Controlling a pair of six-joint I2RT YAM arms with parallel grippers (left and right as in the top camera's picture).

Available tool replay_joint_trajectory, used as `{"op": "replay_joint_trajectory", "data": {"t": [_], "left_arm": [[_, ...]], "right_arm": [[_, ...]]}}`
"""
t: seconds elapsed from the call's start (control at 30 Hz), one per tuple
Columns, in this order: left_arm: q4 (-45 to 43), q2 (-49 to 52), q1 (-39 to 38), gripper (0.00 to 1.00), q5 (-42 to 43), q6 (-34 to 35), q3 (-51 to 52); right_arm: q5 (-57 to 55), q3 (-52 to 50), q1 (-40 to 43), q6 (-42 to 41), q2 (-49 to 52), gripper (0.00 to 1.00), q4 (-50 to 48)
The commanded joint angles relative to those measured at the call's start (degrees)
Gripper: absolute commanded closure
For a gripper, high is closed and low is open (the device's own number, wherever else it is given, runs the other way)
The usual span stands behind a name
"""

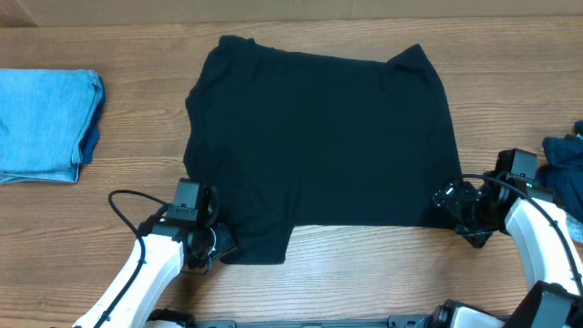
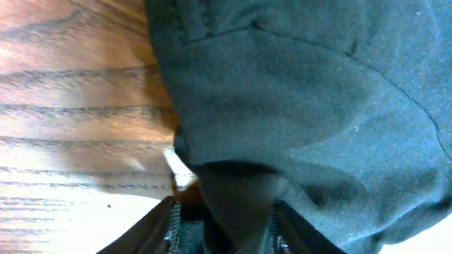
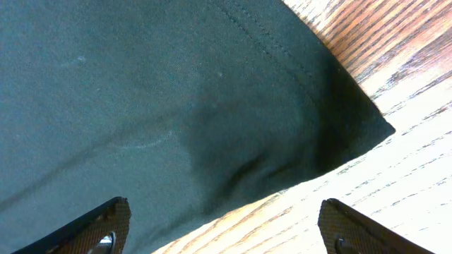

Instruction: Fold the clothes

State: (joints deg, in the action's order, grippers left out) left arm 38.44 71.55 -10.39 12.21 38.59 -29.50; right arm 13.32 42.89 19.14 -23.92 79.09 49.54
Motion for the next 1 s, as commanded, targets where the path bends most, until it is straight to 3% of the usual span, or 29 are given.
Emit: {"op": "replay_joint_trajectory", "data": {"t": [0.0,0.13,0.23,0.8,0.97], "left_arm": [[-0.31,0.33,0.20,0.68,2.80,-1.38,0.46],[-0.76,0.24,0.20,0.82,3.58,-1.36,0.44],[-0.79,-0.63,0.22,0.86,3.87,-1.36,0.39],[8.44,-9.64,0.24,0.82,5.42,-2.99,-12.81],[8.70,-9.62,0.24,0.93,5.09,-4.04,-12.90]], "right_arm": [[0.50,-0.07,0.33,0.39,-0.33,0.11,-0.22],[0.48,-0.07,0.33,0.42,-0.33,0.11,-0.22],[0.50,-0.07,0.33,0.39,-0.33,0.11,-0.22],[2.08,-0.07,0.85,-0.35,-0.33,0.09,-0.11],[2.84,-0.07,3.80,-0.31,-0.31,0.08,-0.55]]}}
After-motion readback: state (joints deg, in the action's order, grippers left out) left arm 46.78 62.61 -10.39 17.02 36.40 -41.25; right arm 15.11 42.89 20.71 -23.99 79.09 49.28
